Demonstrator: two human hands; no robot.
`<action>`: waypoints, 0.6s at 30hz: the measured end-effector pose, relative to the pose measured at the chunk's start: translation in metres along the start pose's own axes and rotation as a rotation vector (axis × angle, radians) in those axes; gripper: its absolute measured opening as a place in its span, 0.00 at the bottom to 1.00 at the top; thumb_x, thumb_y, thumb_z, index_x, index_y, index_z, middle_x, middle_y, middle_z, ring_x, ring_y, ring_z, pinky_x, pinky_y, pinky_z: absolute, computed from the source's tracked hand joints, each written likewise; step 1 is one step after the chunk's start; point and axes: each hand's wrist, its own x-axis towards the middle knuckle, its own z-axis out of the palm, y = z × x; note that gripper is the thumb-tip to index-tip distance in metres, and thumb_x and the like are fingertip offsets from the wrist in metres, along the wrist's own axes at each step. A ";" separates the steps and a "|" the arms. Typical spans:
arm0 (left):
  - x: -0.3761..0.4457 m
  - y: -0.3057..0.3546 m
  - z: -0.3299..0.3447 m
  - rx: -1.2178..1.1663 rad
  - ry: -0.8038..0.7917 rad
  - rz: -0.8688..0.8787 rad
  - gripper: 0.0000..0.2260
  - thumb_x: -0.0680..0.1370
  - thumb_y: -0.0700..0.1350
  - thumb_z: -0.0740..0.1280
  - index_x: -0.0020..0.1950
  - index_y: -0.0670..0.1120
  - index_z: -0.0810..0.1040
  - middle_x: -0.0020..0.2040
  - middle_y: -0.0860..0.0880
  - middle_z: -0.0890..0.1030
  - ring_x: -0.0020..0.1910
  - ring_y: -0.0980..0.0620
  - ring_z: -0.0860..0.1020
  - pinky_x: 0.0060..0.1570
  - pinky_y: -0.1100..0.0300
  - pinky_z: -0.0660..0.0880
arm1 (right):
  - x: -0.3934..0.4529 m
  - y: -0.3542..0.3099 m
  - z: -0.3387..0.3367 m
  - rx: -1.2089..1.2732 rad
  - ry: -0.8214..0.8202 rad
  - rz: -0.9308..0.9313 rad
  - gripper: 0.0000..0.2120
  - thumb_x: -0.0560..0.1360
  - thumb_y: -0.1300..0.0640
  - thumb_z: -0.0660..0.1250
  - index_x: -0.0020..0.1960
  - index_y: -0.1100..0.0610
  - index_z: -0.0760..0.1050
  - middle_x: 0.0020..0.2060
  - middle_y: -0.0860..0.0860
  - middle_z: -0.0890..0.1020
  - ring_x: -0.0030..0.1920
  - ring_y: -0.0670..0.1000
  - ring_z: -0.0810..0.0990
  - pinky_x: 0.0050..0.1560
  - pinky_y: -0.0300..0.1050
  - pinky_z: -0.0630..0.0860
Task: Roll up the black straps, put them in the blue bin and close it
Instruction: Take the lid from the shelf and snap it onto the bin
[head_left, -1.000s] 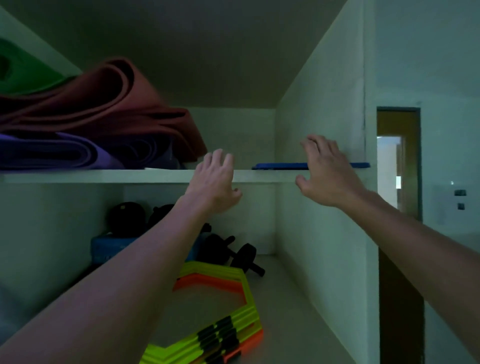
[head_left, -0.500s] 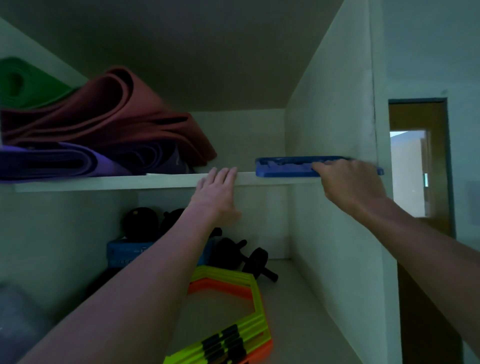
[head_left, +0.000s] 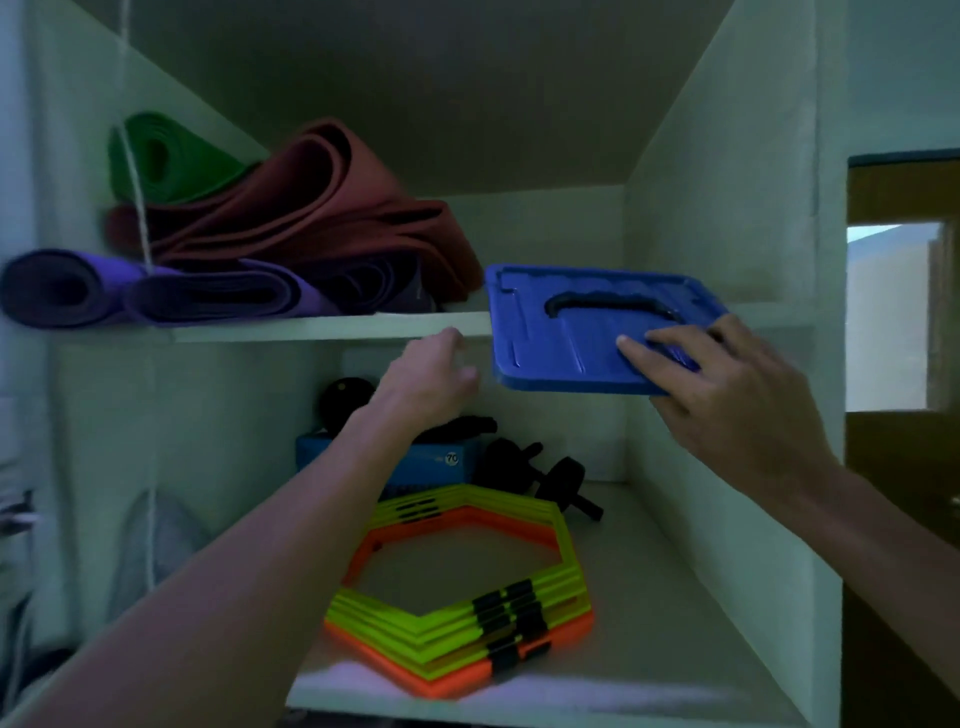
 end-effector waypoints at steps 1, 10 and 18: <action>-0.010 -0.009 -0.006 -0.045 0.022 -0.022 0.16 0.77 0.51 0.64 0.63 0.46 0.75 0.59 0.46 0.80 0.52 0.48 0.80 0.49 0.53 0.78 | -0.005 -0.012 -0.004 0.035 0.008 -0.008 0.19 0.78 0.56 0.64 0.68 0.53 0.74 0.55 0.56 0.82 0.48 0.61 0.77 0.43 0.56 0.79; -0.131 -0.114 -0.021 -0.573 0.079 -0.366 0.11 0.81 0.41 0.59 0.45 0.40 0.80 0.36 0.45 0.81 0.33 0.48 0.78 0.26 0.65 0.72 | -0.069 -0.161 -0.007 0.344 0.050 -0.147 0.18 0.78 0.61 0.65 0.67 0.53 0.77 0.48 0.53 0.83 0.38 0.56 0.76 0.33 0.48 0.76; -0.259 -0.215 -0.010 -0.596 -0.041 -0.704 0.10 0.78 0.48 0.69 0.40 0.45 0.82 0.29 0.55 0.80 0.26 0.59 0.77 0.27 0.66 0.72 | -0.137 -0.322 0.006 0.576 -0.224 -0.225 0.23 0.74 0.63 0.71 0.68 0.54 0.76 0.49 0.55 0.81 0.41 0.57 0.77 0.33 0.50 0.76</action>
